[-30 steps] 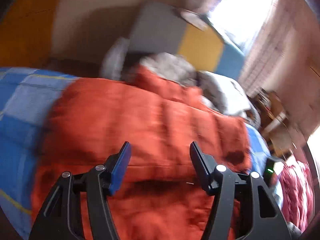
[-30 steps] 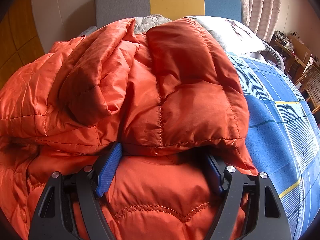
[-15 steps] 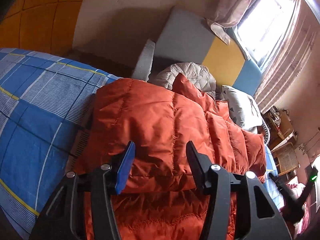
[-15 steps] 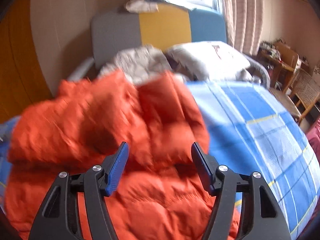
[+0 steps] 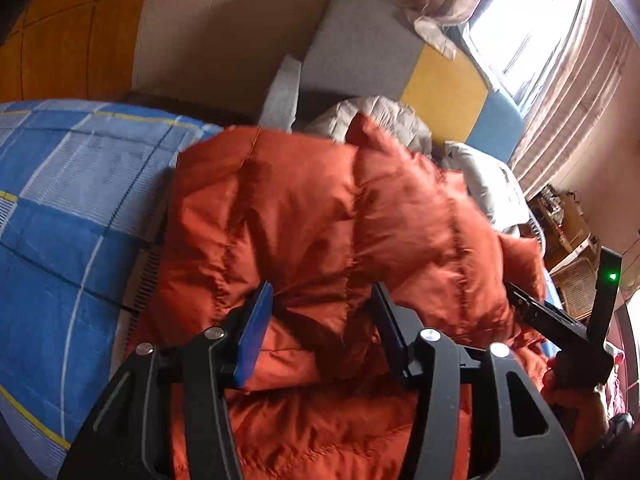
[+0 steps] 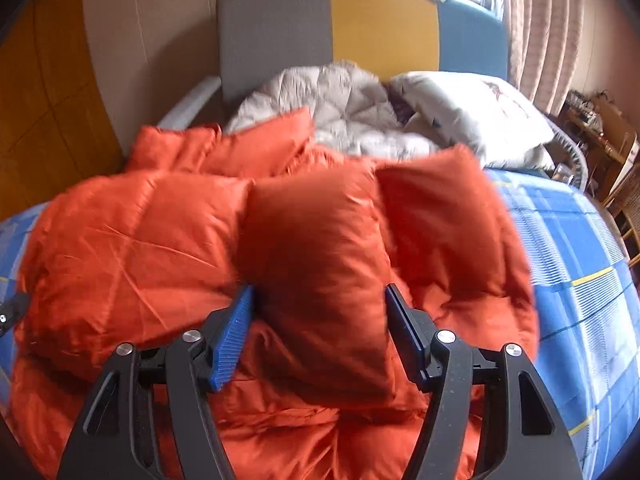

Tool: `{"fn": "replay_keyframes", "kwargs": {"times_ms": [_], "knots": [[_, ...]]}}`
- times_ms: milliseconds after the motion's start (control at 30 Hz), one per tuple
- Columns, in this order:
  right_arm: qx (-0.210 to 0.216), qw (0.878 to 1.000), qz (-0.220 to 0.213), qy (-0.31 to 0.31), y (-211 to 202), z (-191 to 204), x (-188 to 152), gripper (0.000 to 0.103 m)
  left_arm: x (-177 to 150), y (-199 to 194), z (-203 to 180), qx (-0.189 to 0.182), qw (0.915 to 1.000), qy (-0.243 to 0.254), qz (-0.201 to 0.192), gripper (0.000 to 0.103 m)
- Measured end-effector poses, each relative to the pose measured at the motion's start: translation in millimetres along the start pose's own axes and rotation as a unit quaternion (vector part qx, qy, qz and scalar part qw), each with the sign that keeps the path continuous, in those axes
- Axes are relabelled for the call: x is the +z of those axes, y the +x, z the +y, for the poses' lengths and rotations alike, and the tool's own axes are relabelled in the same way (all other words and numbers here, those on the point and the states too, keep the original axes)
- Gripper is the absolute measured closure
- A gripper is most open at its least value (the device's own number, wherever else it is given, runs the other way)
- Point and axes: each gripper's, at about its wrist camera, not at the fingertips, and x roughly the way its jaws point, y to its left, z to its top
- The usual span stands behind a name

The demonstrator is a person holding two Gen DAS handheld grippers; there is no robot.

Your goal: Fold large clothes

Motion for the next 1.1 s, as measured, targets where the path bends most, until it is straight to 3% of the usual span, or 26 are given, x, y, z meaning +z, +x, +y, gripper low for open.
{"fn": "replay_keyframes", "kwargs": {"times_ms": [433, 500, 567, 767, 933, 1100], "knots": [[-0.003, 1.0, 0.015, -0.023, 35.8, 1.3, -15.1, 0.032, -9.9, 26.5, -0.5, 0.02, 0.9997, 0.001, 0.015, 0.063], [-0.002, 1.0, 0.016, -0.024, 32.2, 0.7, -13.9, 0.031, -7.6, 18.5, -3.8, 0.027, 0.9995, -0.001, 0.016, 0.058], [0.0, 0.999, 0.025, -0.028, 30.9, -1.5, -7.0, 0.029, -4.5, 1.3, -8.0, 0.028, 0.9996, 0.0, -0.007, 0.046], [0.006, 1.0, -0.029, -0.01, -10.3, -18.1, 16.3, 0.029, 20.0, -17.9, -21.0, 0.021, 0.9984, 0.012, -0.051, 0.044], [-0.061, 0.997, -0.038, 0.042, -4.9, -46.5, 43.6, 0.029, 39.6, -4.3, -33.2, 0.026, 0.9983, 0.019, -0.049, 0.041], [-0.079, 0.993, -0.013, 0.086, 24.2, -73.5, 59.5, 0.029, 44.8, 17.8, -34.4, 0.042, 0.9981, 0.038, -0.025, 0.041]]}}
